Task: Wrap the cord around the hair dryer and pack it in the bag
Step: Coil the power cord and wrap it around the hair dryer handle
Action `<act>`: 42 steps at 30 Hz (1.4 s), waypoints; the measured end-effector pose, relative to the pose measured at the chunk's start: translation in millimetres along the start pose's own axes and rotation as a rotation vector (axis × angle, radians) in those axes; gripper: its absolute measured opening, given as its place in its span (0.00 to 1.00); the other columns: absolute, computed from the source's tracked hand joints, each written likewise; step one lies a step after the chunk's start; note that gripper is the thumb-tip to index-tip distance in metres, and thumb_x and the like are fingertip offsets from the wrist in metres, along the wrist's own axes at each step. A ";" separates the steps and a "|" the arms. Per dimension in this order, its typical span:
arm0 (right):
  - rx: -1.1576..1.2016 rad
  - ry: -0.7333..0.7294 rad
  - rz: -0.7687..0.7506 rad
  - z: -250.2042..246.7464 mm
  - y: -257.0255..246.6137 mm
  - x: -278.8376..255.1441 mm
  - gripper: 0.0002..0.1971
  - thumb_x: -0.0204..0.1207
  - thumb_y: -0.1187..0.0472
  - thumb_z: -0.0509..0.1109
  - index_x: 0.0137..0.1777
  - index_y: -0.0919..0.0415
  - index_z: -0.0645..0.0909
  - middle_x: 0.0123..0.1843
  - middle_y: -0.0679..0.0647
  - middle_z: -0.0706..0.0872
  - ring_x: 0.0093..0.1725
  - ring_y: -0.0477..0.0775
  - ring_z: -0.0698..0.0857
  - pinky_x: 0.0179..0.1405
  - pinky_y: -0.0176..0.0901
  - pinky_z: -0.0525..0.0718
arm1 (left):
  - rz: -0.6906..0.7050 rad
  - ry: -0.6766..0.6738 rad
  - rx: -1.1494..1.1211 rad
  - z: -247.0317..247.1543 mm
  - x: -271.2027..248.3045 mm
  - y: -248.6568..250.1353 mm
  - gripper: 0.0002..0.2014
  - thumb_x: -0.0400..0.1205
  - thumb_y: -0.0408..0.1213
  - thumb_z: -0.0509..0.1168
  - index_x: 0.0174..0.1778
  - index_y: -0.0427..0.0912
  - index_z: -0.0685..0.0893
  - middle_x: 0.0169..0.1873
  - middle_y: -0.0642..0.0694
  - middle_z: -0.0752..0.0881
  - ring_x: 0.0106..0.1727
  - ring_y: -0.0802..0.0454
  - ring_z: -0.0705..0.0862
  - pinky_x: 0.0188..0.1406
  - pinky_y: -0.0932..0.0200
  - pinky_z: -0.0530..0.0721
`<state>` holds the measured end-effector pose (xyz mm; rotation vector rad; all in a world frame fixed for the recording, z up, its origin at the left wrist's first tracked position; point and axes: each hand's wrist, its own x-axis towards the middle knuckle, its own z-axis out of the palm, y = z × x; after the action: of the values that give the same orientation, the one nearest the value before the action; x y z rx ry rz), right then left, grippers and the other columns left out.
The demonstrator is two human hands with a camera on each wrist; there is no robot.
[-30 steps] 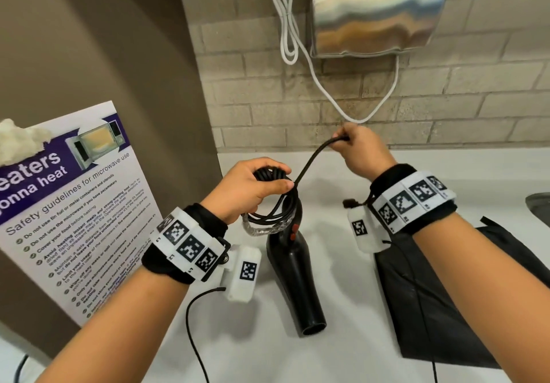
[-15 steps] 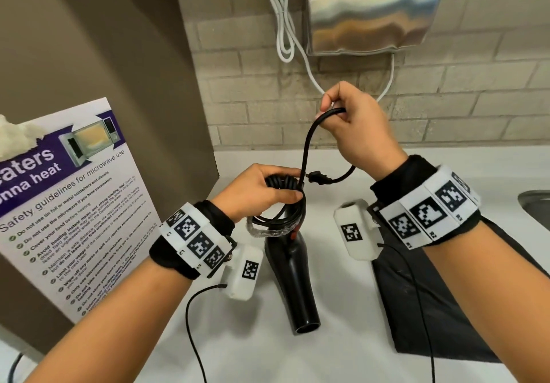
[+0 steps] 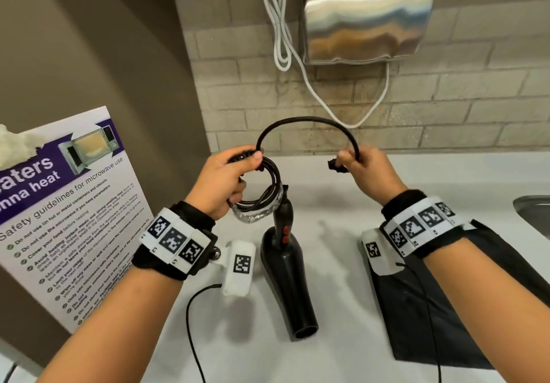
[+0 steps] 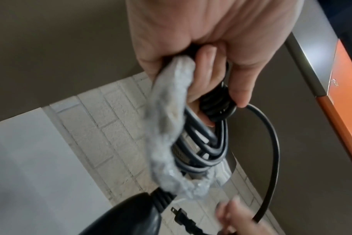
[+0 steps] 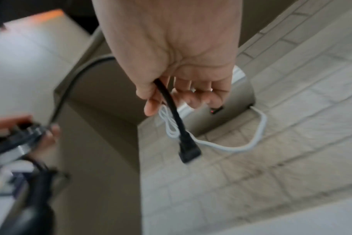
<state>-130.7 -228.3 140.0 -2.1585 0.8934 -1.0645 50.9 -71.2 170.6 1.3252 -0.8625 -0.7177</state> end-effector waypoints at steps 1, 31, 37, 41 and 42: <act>-0.093 -0.050 0.046 3.2 13.5 -0.9 0.12 0.79 0.58 0.64 0.34 0.55 0.80 0.46 0.56 0.80 0.43 0.48 0.79 0.50 0.39 0.76 | 0.000 0.012 -0.020 -1.3 1.2 0.2 0.05 0.80 0.34 0.65 0.49 0.44 0.83 0.31 0.50 0.81 0.13 0.63 0.58 0.10 0.72 0.55; 0.132 -0.156 -0.368 37.6 -74.3 -40.7 0.11 0.77 0.69 0.62 0.43 0.51 0.69 0.38 0.41 0.74 0.40 0.43 0.76 0.41 0.29 0.74 | -0.037 0.054 -0.116 5.8 6.9 -8.0 0.04 0.80 0.36 0.64 0.43 0.41 0.82 0.31 0.50 0.78 0.13 0.62 0.59 0.10 0.71 0.54; -0.131 -0.147 -0.429 48.0 -70.4 -42.8 0.03 0.76 0.64 0.65 0.46 0.59 0.73 0.46 0.49 0.72 0.50 0.53 0.75 0.51 0.45 0.76 | -0.056 -0.002 -0.098 9.0 4.2 -8.3 0.04 0.80 0.36 0.63 0.48 0.40 0.81 0.31 0.50 0.77 0.13 0.62 0.59 0.11 0.70 0.54; -0.089 -0.178 -0.424 59.7 -65.4 -35.0 0.08 0.72 0.70 0.65 0.48 0.65 0.69 0.52 0.48 0.63 0.49 0.48 0.72 0.48 0.42 0.79 | -0.028 -0.093 -0.062 12.3 2.5 -12.2 0.06 0.81 0.33 0.62 0.48 0.45 0.84 0.26 0.51 0.77 0.14 0.61 0.58 0.10 0.71 0.56; -0.013 -0.199 -0.413 61.8 -65.3 -31.4 0.10 0.70 0.72 0.64 0.48 0.65 0.68 0.53 0.48 0.63 0.47 0.46 0.72 0.47 0.38 0.79 | -0.020 -0.106 -0.071 12.5 2.0 -12.3 0.08 0.81 0.33 0.61 0.49 0.47 0.84 0.24 0.54 0.77 0.14 0.61 0.58 0.10 0.71 0.56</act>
<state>-73.4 -152.2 140.6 -2.4715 0.3719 -1.0046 41.6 -80.9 159.1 1.2431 -0.9016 -0.8331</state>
